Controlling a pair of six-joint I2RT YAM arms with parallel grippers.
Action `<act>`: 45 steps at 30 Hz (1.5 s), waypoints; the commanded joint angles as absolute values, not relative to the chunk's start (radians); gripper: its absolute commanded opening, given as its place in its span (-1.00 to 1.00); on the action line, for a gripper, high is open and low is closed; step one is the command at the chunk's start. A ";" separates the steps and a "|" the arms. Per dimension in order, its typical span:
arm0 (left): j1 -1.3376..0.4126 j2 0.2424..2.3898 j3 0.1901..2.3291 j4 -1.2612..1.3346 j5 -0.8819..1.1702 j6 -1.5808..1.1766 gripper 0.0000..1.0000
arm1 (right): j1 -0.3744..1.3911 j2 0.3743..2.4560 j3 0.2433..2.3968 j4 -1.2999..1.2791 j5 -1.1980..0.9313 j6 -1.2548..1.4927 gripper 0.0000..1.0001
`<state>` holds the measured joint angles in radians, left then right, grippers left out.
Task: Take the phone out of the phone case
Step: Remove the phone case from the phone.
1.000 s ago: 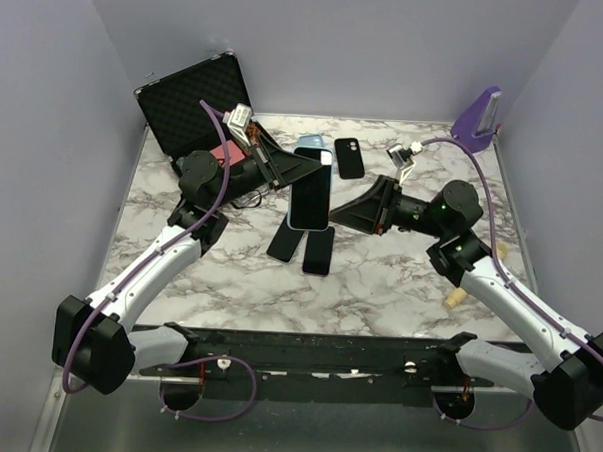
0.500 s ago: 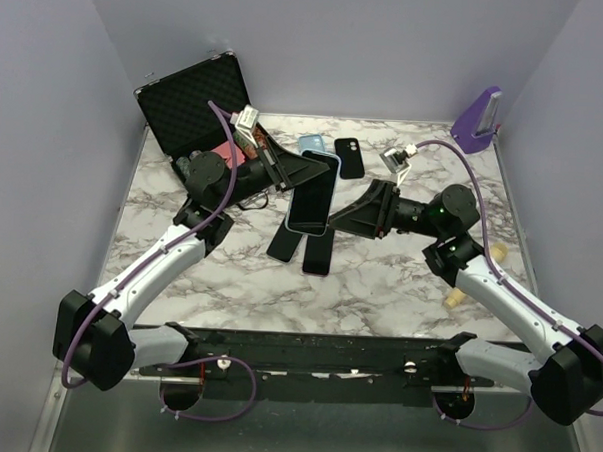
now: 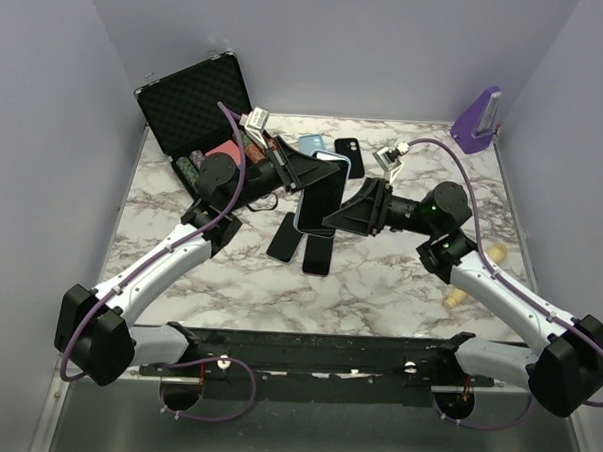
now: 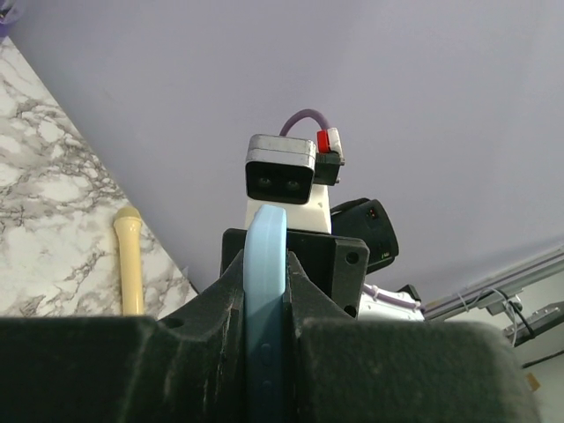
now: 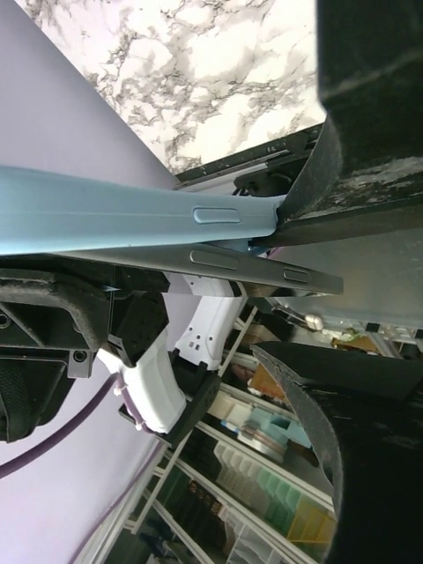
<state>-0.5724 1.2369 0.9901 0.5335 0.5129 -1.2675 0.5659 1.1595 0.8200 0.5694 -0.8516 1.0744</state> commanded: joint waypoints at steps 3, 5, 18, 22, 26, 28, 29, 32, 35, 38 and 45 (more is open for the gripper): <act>-0.617 1.216 1.025 0.638 0.538 -1.367 -1.00 | 0.563 1.218 0.821 0.645 -0.764 1.149 -0.06; -0.617 1.221 1.022 0.614 0.545 -1.348 -1.00 | 0.563 1.242 0.818 0.724 -0.790 1.199 -0.29; -0.526 1.230 0.970 0.637 0.759 -1.290 0.16 | 0.542 1.259 0.810 0.877 -0.882 1.270 -0.99; -0.506 1.207 0.936 0.658 0.816 -1.266 0.28 | 0.532 1.250 0.804 0.952 -0.919 1.311 -0.99; -0.482 1.152 0.878 0.672 0.831 -1.244 0.29 | 0.517 1.232 0.796 0.966 -0.940 1.321 -0.99; -0.469 1.126 0.856 0.661 0.841 -1.224 0.27 | 0.508 1.224 0.792 0.971 -0.951 1.325 -0.99; -0.463 1.112 0.848 0.655 0.839 -1.215 0.23 | 0.506 1.221 0.788 0.973 -0.954 1.328 -0.99; -0.459 1.083 0.824 0.643 0.839 -1.189 0.15 | 0.503 1.218 0.784 0.994 -0.966 1.341 -0.99; -0.459 1.068 0.804 0.635 0.838 -1.181 0.05 | 0.500 1.216 0.779 1.037 -0.979 1.367 -0.99; -0.459 1.055 0.790 0.635 0.841 -1.170 -0.04 | 0.500 1.216 0.775 1.075 -0.995 1.391 -0.99; -0.459 1.017 0.764 0.656 0.844 -1.143 -0.14 | 0.500 1.200 0.767 1.131 -1.023 1.422 -0.99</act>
<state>-0.4629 1.0508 0.7891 0.6285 0.8181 -1.1885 0.5037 1.2491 0.7631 0.9947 -0.9871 1.3914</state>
